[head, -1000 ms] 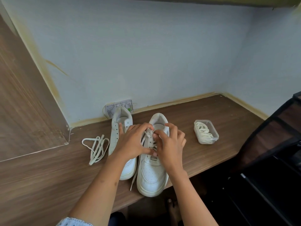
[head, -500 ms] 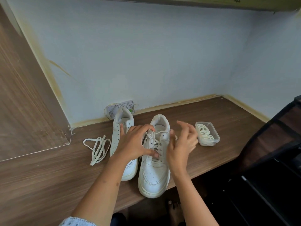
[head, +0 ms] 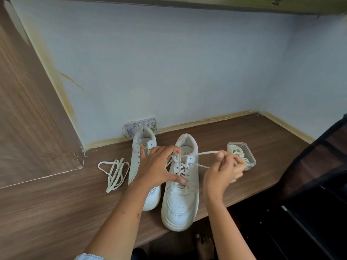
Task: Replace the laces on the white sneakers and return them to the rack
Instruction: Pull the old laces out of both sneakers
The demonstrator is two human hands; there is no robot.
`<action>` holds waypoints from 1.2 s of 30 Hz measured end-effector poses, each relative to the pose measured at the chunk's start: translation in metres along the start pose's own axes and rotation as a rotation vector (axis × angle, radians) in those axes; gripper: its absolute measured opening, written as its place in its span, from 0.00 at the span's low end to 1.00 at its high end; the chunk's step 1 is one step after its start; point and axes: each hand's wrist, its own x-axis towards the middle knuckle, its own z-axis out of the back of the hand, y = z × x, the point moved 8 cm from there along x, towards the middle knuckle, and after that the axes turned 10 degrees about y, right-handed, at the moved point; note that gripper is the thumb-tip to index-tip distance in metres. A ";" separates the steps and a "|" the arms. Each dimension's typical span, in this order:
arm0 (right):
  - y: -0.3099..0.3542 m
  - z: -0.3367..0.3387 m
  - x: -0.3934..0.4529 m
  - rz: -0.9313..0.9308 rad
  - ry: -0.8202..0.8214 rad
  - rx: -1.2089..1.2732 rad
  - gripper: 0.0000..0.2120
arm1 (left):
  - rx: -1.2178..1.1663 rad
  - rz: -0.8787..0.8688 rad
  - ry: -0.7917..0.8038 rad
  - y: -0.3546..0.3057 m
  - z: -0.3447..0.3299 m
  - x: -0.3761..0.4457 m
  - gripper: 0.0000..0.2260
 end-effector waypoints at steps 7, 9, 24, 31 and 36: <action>0.025 -0.032 -0.010 0.298 0.325 -0.271 0.10 | -0.015 -0.005 -0.010 -0.001 0.000 0.000 0.37; 0.020 -0.055 -0.021 0.357 0.517 -0.453 0.10 | -0.024 -0.009 -0.023 -0.001 0.001 -0.001 0.35; 0.003 0.022 0.016 -0.019 0.037 -0.105 0.06 | 0.008 0.027 -0.071 0.004 0.004 -0.004 0.38; 0.034 -0.026 -0.010 0.361 0.442 -0.296 0.10 | -0.005 0.021 -0.072 0.001 0.000 0.000 0.38; 0.022 -0.061 -0.028 0.420 0.609 -0.469 0.05 | -0.128 -0.044 -0.059 0.012 0.000 -0.001 0.31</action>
